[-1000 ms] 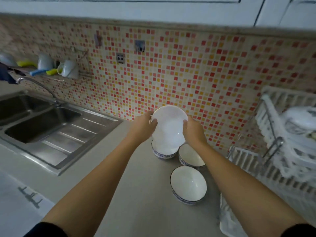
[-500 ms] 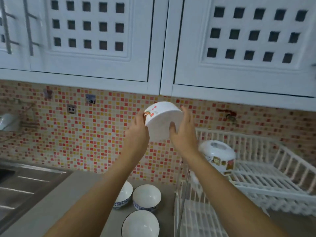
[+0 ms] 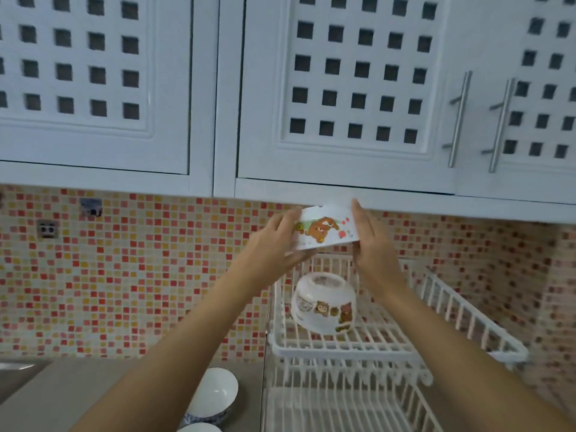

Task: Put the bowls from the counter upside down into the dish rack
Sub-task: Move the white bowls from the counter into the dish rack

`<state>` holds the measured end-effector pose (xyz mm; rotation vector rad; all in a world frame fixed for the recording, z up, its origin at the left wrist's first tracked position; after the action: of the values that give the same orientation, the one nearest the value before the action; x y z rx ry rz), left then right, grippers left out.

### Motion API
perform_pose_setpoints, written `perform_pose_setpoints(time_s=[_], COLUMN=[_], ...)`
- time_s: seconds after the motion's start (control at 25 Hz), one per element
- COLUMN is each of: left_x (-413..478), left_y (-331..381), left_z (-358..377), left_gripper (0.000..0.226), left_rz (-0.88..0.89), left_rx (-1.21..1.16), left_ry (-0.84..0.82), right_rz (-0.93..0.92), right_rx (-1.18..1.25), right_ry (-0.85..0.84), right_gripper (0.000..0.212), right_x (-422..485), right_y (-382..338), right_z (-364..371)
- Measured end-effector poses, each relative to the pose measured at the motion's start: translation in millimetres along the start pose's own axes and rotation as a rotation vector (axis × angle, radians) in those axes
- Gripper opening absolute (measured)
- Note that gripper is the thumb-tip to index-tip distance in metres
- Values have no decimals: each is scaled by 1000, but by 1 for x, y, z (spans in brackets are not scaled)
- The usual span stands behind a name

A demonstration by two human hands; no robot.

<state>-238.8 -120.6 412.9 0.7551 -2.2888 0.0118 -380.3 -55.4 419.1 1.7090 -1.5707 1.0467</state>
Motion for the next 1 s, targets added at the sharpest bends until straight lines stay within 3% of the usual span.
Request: perform_pose_setpoints(time_s=[0.16, 0.24, 0.32, 0.4, 0.48, 0.64, 0.8, 1.0], left_x=[6, 8, 8, 4, -3, -16, -19, -18], left_y=[19, 19, 15, 14, 22, 39, 11, -10], left_z=[39, 52, 63, 72, 77, 78, 100, 119], left_gripper=[85, 87, 89, 89, 89, 90, 95, 81], left_rz=[31, 0, -27, -43, -14, 41, -63, -110], left_rx=[-86, -163, -173, -152, -103, -5, -192, -235], left_ry=[-212, -270, -320, -352, -336, -215, -328, -475], right_rz=[78, 62, 6, -32, -68, -86, -129, -292], right_rx=[234, 267, 239, 230, 262, 388, 362, 204], right_ry=[-90, -138, -281, -510, -609, -600, -611, -684], right_gripper=[65, 60, 65, 85, 93, 81, 71, 75], right_x=[-26, -33, -41, -54, -63, -59, -59, -71], right_y=[57, 66, 70, 71, 70, 65, 69, 63], right_z=[12, 17, 27, 39, 40, 39, 47, 74])
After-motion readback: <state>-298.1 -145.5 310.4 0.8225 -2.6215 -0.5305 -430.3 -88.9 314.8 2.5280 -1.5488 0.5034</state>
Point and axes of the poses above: each hand's wrist, its own x-axis towards the middle knuckle, its own z-axis out of the palm, y = z × x, the point moved 10 cm from there along x, towards the middle knuckle, and after that the axes turned 6 degrees about -y, right-handed, at the moved point
